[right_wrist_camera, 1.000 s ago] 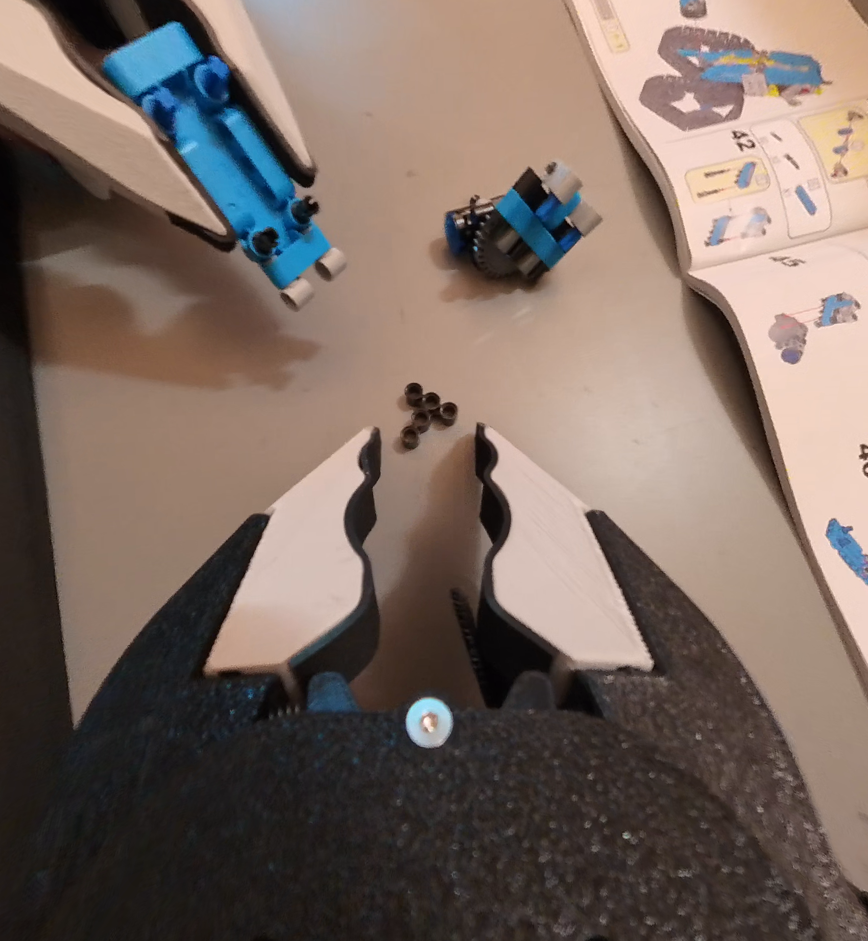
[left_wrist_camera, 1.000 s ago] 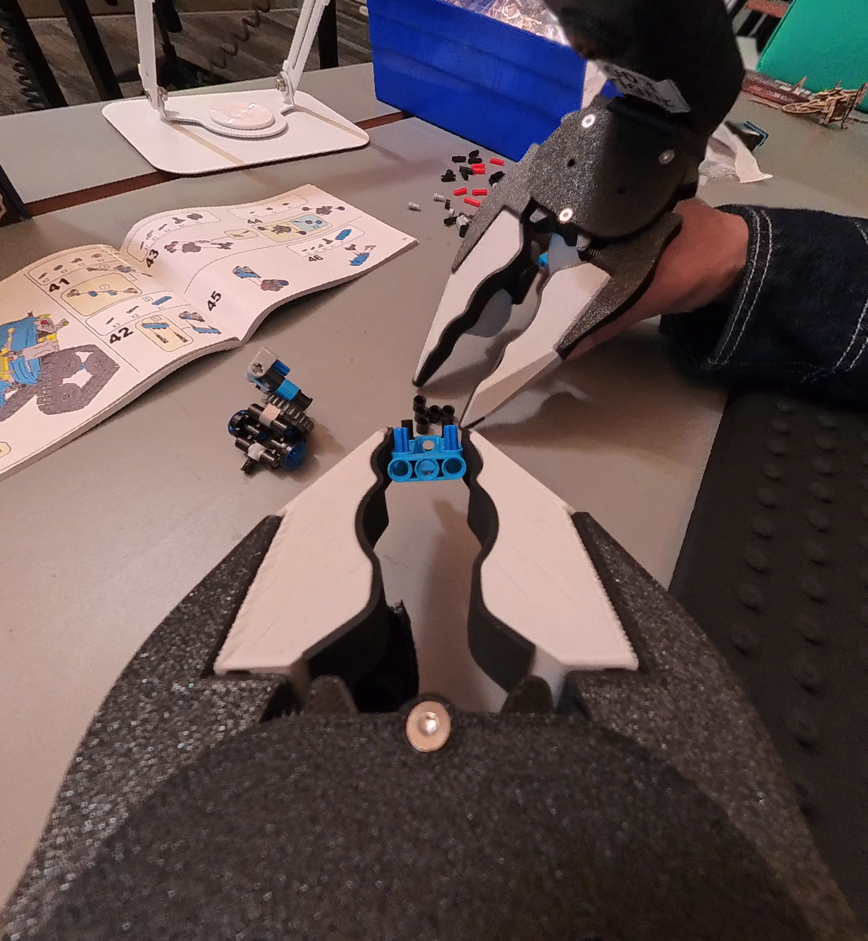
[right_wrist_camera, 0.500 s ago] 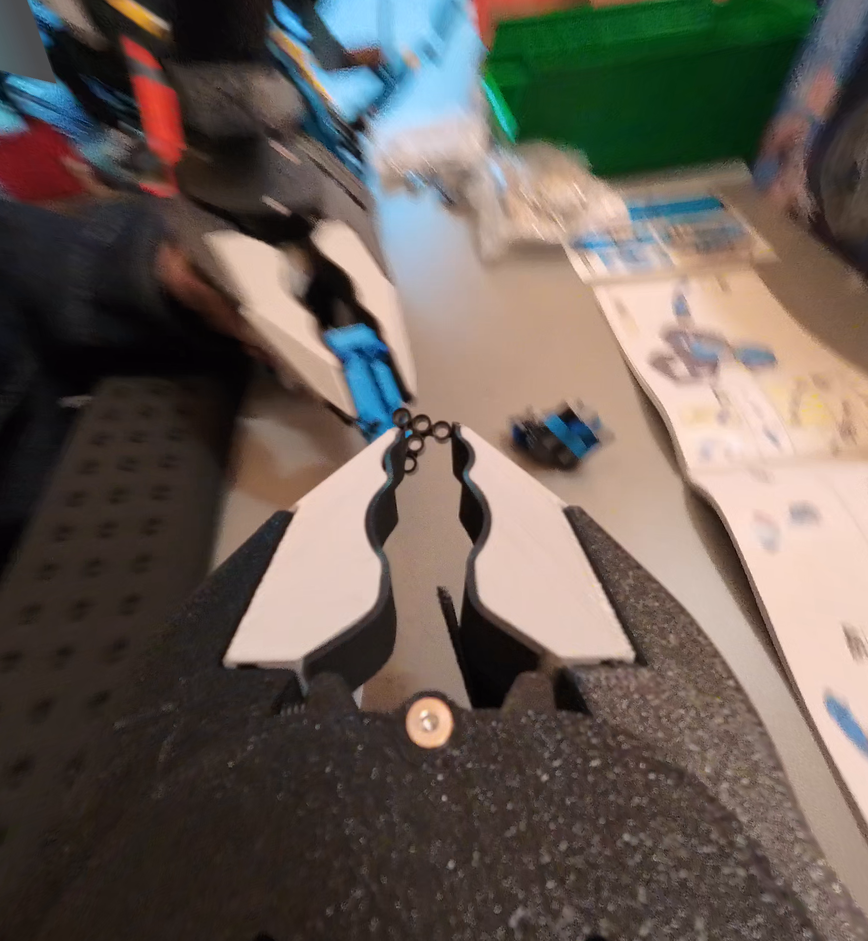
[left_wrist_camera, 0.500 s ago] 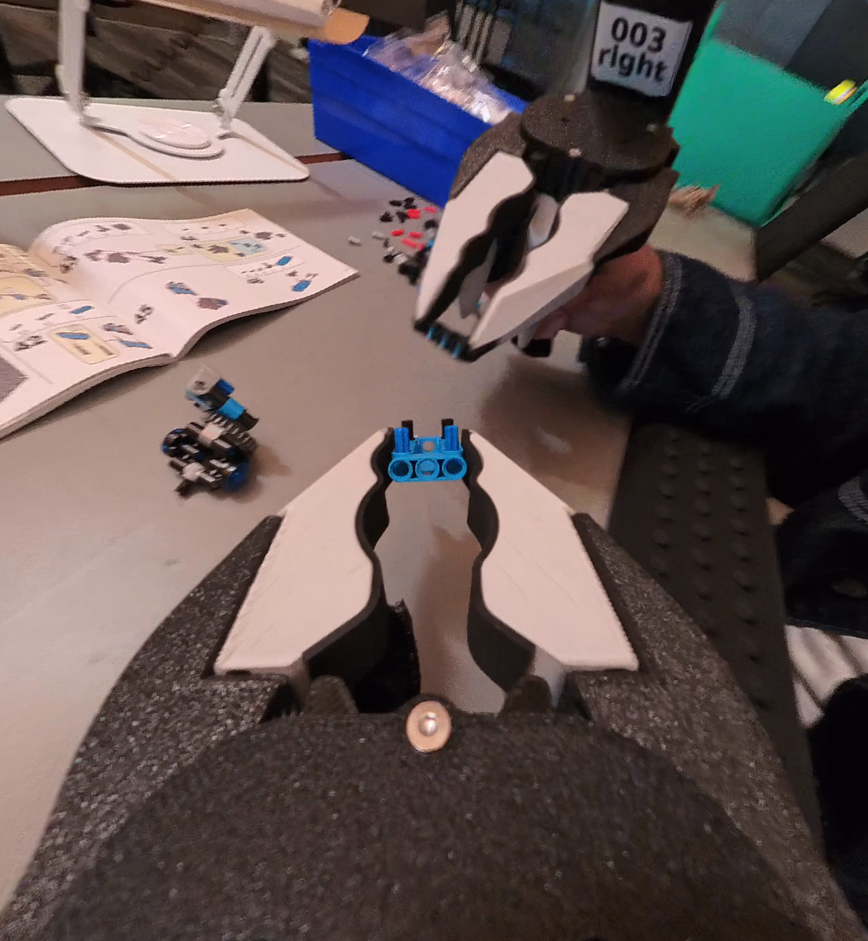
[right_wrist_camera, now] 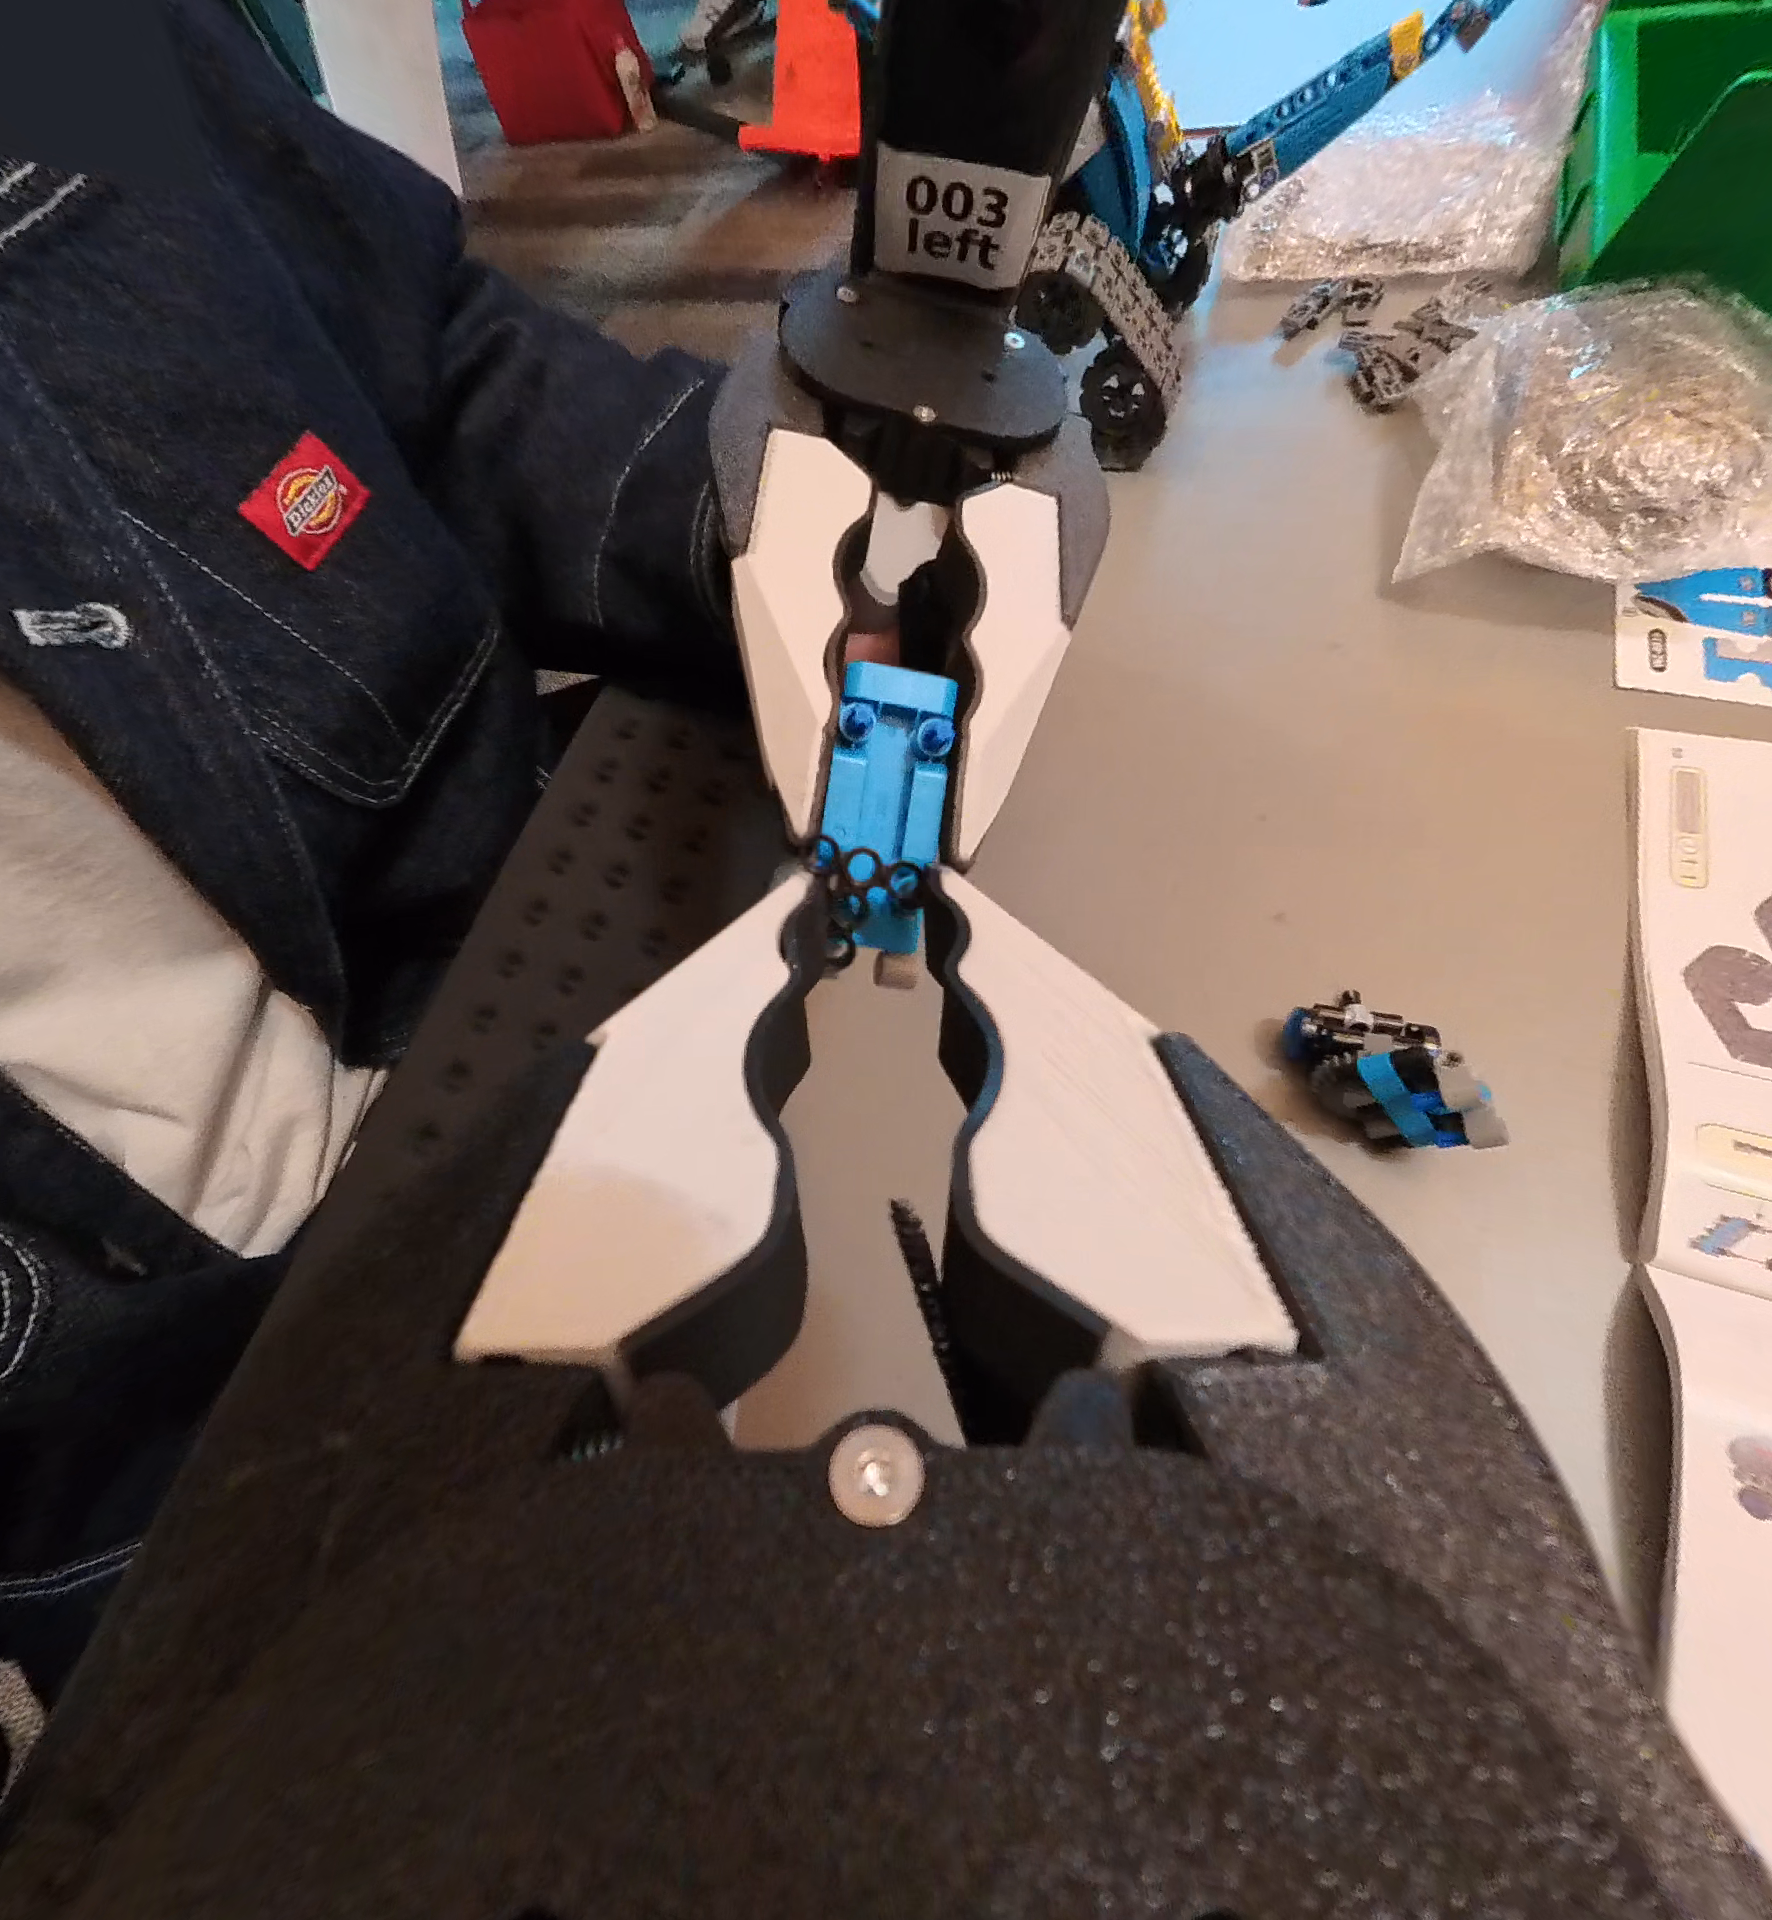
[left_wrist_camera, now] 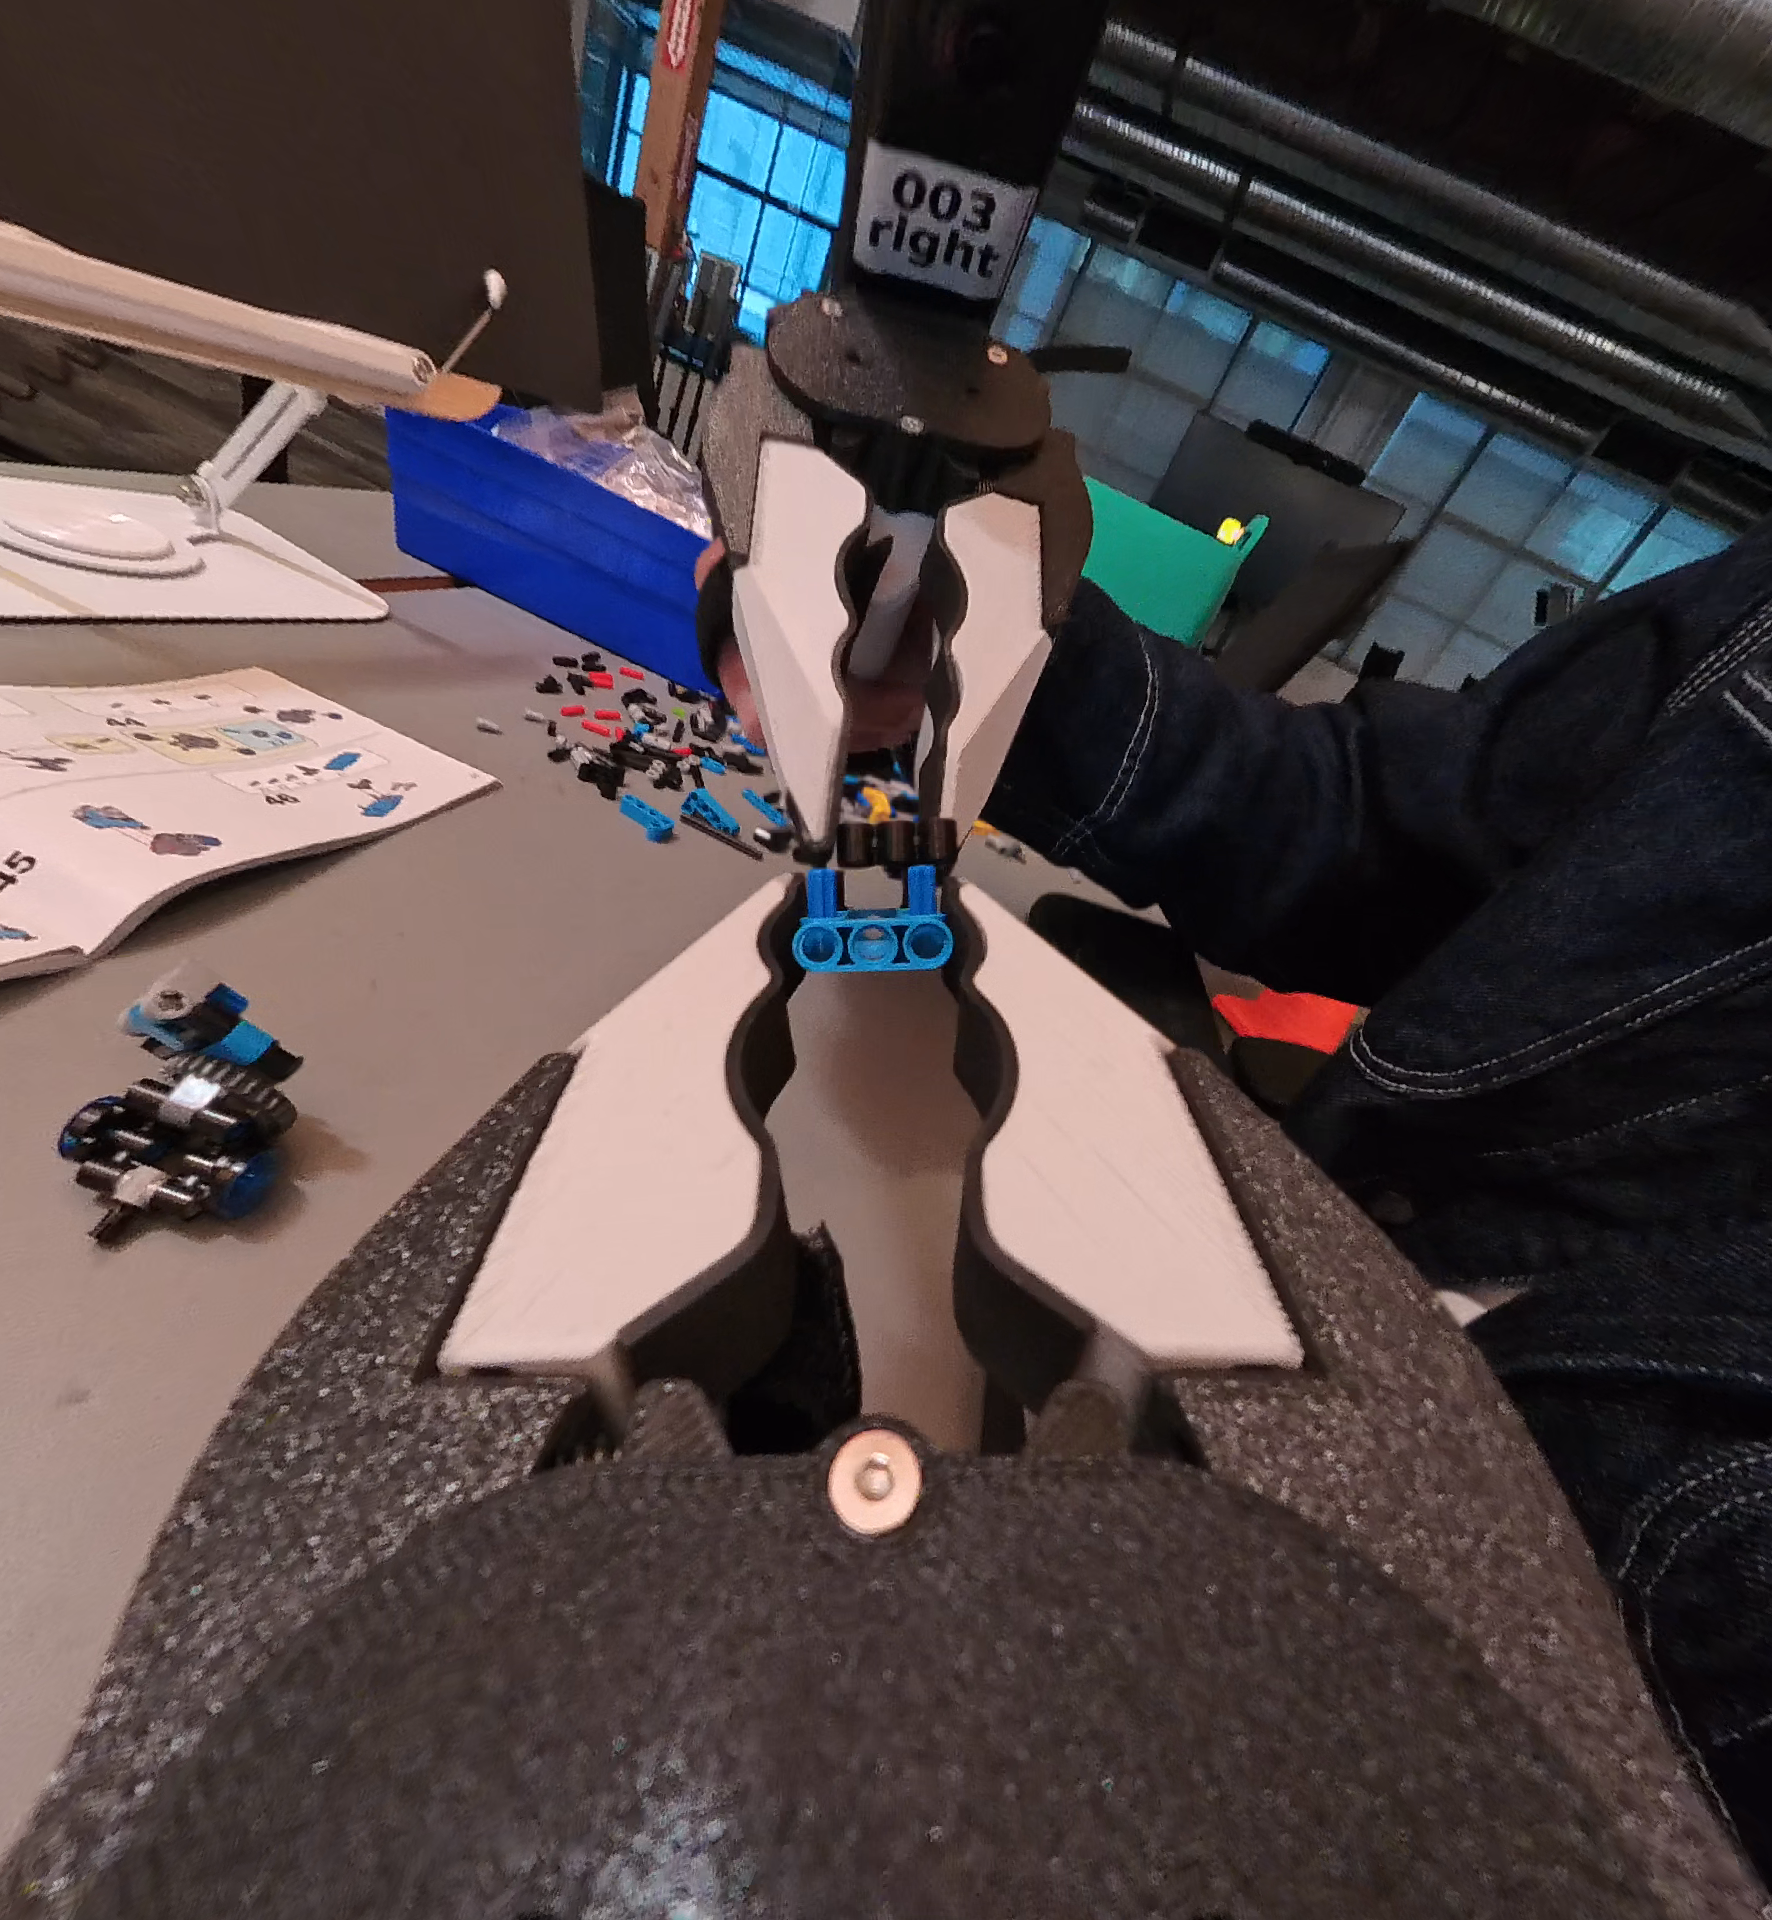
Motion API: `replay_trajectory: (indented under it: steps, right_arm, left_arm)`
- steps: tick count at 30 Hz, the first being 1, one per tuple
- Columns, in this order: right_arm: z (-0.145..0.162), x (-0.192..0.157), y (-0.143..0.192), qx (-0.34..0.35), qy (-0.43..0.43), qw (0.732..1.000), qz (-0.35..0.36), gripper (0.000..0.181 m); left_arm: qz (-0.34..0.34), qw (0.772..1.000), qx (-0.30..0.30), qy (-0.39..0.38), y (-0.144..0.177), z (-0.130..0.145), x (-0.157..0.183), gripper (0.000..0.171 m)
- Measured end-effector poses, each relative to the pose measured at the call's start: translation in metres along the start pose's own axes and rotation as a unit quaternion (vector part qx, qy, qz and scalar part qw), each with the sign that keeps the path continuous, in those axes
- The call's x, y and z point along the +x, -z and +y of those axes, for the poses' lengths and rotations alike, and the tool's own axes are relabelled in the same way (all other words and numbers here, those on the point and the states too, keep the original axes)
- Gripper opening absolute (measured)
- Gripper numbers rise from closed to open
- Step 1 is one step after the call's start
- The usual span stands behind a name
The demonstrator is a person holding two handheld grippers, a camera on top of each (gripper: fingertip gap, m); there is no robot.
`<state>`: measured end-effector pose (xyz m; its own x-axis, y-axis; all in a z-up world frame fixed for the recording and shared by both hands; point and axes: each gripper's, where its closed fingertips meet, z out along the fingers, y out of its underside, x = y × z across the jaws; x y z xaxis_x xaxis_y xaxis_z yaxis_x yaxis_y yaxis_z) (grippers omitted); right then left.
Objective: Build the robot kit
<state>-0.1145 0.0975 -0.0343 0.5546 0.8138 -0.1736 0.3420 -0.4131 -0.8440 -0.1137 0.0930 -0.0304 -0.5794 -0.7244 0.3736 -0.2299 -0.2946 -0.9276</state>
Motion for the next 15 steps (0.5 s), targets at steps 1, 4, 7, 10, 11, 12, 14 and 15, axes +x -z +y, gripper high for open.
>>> replay_trajectory:
  steps: [1, 4, 7, 10, 11, 12, 14, 15]
  right_arm:
    - [-0.001, 0.001, 0.000, 0.000, 0.001, 1.000, 0.001, 0.018]
    - [-0.007, 0.002, 0.000, 0.009, -0.005, 1.000, -0.004, 0.018]
    - [-0.012, 0.001, 0.001, 0.001, -0.009, 1.000, -0.011, 0.018]
    - [-0.013, 0.003, 0.000, -0.039, -0.003, 0.999, -0.002, 0.018]
    - [-0.014, 0.004, 0.000, -0.057, 0.002, 0.998, 0.001, 0.018]
    - [-0.016, 0.005, 0.001, -0.072, 0.008, 0.997, 0.007, 0.018]
    - [-0.020, 0.006, 0.003, -0.102, 0.019, 0.995, 0.012, 0.018]
    - [-0.024, 0.005, 0.004, -0.111, 0.026, 0.993, 0.012, 0.018]
  left_arm:
    - [0.001, 1.000, 0.008, 0.003, 0.001, -0.003, 0.000, 0.025]
    - [0.009, 1.000, 0.025, 0.015, 0.005, -0.009, 0.001, 0.025]
    - [0.017, 0.999, 0.036, 0.022, 0.006, -0.013, 0.003, 0.025]
    - [0.015, 0.999, 0.042, 0.026, 0.008, -0.015, 0.001, 0.025]
    - [0.014, 0.998, 0.046, 0.028, 0.009, -0.016, 0.001, 0.025]
    - [0.012, 0.998, 0.051, 0.028, 0.009, -0.018, 0.000, 0.025]
    - [0.012, 0.998, 0.060, 0.035, 0.011, -0.021, -0.002, 0.025]
    - [0.013, 0.997, 0.065, 0.040, 0.012, -0.023, -0.002, 0.025]
